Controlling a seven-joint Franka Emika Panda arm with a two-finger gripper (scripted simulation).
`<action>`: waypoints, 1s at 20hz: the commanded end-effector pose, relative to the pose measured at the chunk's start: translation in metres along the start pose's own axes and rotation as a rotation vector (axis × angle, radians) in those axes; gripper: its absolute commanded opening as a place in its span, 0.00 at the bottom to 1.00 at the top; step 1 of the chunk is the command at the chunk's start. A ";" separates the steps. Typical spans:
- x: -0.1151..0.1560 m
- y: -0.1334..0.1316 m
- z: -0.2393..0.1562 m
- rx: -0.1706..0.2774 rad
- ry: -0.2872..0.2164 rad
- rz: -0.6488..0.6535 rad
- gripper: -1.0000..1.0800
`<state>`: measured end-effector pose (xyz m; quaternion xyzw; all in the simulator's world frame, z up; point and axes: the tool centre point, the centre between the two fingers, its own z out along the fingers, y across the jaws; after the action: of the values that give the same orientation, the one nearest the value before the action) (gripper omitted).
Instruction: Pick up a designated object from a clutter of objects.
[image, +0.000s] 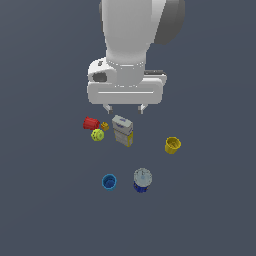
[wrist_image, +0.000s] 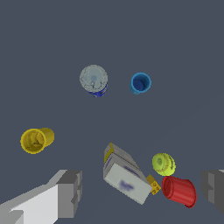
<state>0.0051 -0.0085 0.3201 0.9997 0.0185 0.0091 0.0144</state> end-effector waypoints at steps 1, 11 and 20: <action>0.002 -0.003 -0.003 -0.002 0.009 -0.013 0.96; 0.016 0.002 0.010 0.002 0.005 -0.011 0.96; 0.054 0.016 0.053 0.013 -0.001 -0.011 0.96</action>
<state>0.0527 -0.0206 0.2780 0.9996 0.0242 0.0093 0.0091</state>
